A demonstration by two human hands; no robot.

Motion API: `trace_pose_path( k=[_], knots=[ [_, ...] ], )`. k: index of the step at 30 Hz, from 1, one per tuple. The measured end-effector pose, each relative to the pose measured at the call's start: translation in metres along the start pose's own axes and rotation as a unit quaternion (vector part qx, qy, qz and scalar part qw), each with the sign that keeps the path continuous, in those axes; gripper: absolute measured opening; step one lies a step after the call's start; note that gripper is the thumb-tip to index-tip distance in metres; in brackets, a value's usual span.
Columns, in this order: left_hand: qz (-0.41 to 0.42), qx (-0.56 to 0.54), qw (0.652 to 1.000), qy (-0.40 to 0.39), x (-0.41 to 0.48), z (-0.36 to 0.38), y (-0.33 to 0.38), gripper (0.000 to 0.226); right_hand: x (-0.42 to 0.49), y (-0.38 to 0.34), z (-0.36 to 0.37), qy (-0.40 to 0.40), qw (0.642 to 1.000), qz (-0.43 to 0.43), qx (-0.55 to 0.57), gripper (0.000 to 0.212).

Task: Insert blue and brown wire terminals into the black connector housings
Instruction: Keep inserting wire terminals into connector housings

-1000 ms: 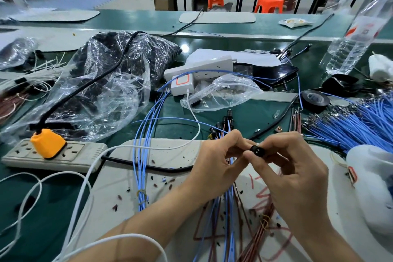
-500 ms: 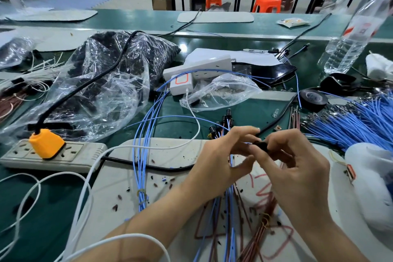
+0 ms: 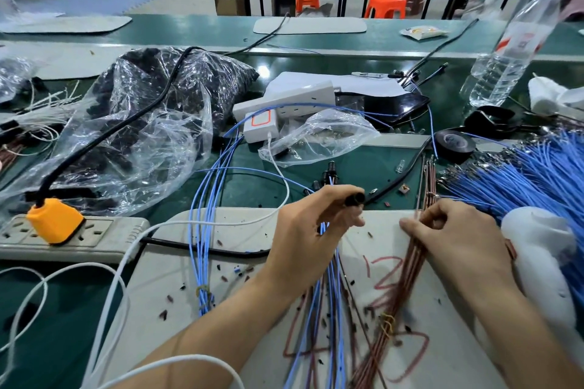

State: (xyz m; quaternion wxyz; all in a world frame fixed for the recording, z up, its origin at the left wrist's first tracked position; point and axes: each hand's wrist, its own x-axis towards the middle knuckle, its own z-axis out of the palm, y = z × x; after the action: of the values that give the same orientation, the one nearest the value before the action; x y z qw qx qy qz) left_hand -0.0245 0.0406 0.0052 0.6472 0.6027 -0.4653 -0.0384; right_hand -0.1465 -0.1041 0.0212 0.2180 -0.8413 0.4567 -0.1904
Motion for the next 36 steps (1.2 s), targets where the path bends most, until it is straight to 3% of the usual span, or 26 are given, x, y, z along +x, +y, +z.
trace_pose_path(
  k=[9,12,16,18,21,25,29,32,36],
  knots=[
    [-0.007,0.013,1.0,-0.002,-0.001,0.0,0.0,0.016,-0.002,-0.002,-0.006,-0.005,0.999,0.04,0.006,0.018],
    [-0.001,0.062,0.998,-0.01,0.0,0.0,0.001,0.018,-0.005,-0.003,-0.006,0.035,0.989,0.004,0.143,0.018],
    [0.024,0.11,0.993,-0.02,0.001,0.0,0.004,0.021,-0.014,-0.015,-0.005,0.056,0.925,-0.072,0.37,0.02],
    [-0.004,0.05,0.997,-0.054,0.0,0.0,0.007,0.02,-0.021,-0.022,0.0,0.019,0.904,-0.126,0.408,0.017],
    [-0.065,-0.052,0.993,-0.085,-0.002,0.002,0.008,0.018,-0.026,-0.027,0.008,-0.025,0.913,-0.194,0.359,0.011],
    [-0.128,-0.128,0.982,-0.059,0.0,0.003,0.005,0.019,-0.028,-0.03,0.014,-0.059,0.91,-0.188,0.364,0.014],
    [-0.173,-0.232,0.957,0.011,0.008,0.0,0.004,0.017,-0.029,-0.029,0.015,-0.124,0.9,-0.148,0.391,0.012],
    [-0.178,-0.314,0.93,0.064,0.016,-0.009,0.003,0.016,-0.028,-0.026,0.015,-0.214,0.916,-0.156,0.301,0.019],
    [-0.206,-0.424,0.868,0.156,0.025,-0.019,0.004,0.016,-0.026,-0.025,0.017,-0.209,0.929,-0.144,0.268,0.03]
  ],
)
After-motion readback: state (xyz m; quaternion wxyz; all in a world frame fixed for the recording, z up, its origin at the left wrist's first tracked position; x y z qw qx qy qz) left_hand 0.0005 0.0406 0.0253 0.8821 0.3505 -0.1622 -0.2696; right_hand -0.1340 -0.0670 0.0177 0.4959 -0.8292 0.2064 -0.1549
